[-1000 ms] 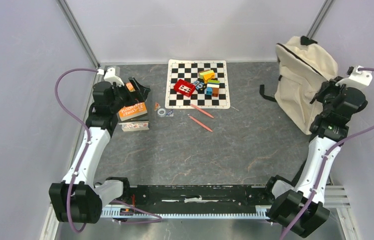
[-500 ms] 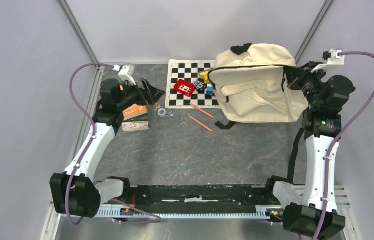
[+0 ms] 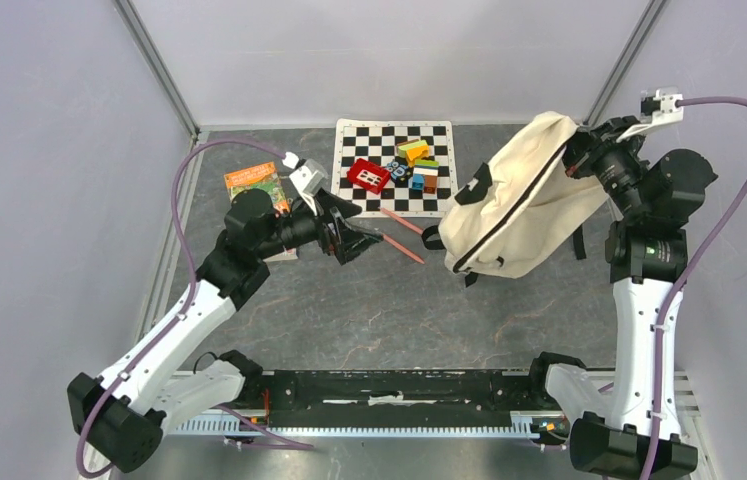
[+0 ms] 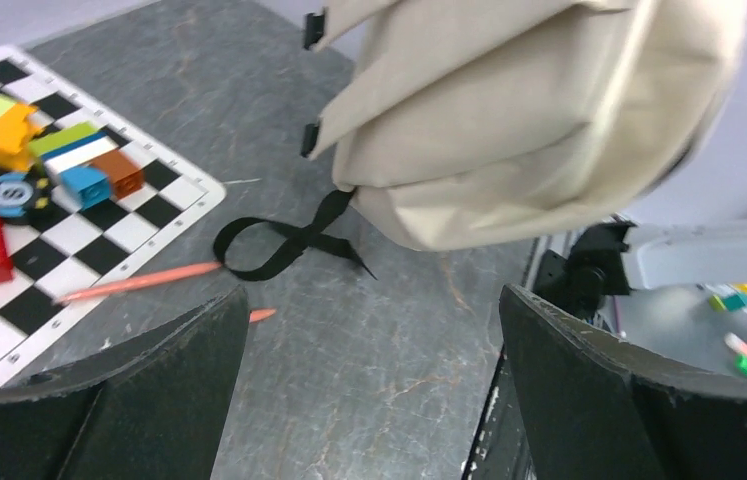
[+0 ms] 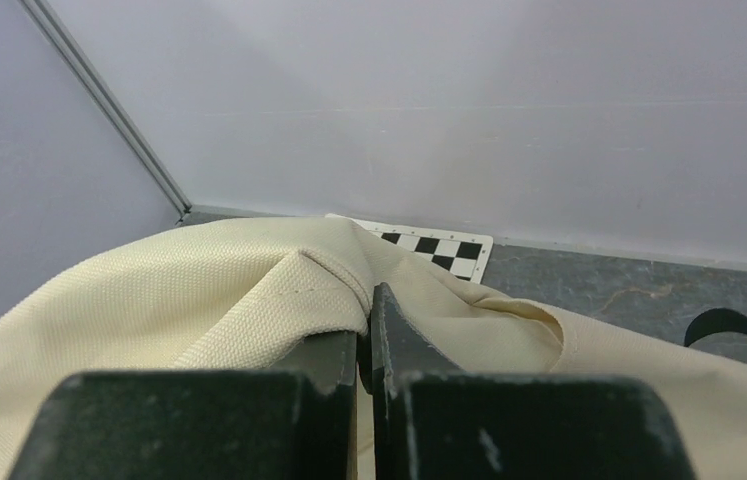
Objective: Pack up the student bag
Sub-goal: Pick up the student bag at the center of the board, then place the student bag at the center of the board.
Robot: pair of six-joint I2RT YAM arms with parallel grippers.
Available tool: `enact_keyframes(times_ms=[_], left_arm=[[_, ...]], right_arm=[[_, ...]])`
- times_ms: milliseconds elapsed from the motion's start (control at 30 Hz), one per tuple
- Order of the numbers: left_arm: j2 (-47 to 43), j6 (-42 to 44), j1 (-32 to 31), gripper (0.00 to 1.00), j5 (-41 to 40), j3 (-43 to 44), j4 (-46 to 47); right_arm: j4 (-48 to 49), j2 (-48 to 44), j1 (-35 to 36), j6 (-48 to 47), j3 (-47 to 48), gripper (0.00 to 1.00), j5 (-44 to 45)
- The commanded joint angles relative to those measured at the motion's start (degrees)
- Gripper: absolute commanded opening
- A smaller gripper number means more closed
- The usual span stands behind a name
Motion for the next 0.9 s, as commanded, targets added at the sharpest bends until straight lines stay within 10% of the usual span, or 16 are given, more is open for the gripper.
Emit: enact_keyframes(times_ms=[0, 733, 867], left_arm=[[-2.48, 5.15, -3.42, 1.00, -1.72, -0.86, 3.07], [-1.61, 2.75, -4.38, 1.00, 1.07, -1.26, 5.43], [-4.18, 2.68, -4.34, 1.00, -8.55, -2.81, 5.20]], right_arm=[[2.90, -2.19, 0.31, -0.87, 2.53, 0.00, 0.58], [-6.64, 8.77, 13.65, -21.74, -13.05, 0.00, 11.71], [-3.93, 10.89, 17.47, -21.71, -14.59, 0.00, 14.05]])
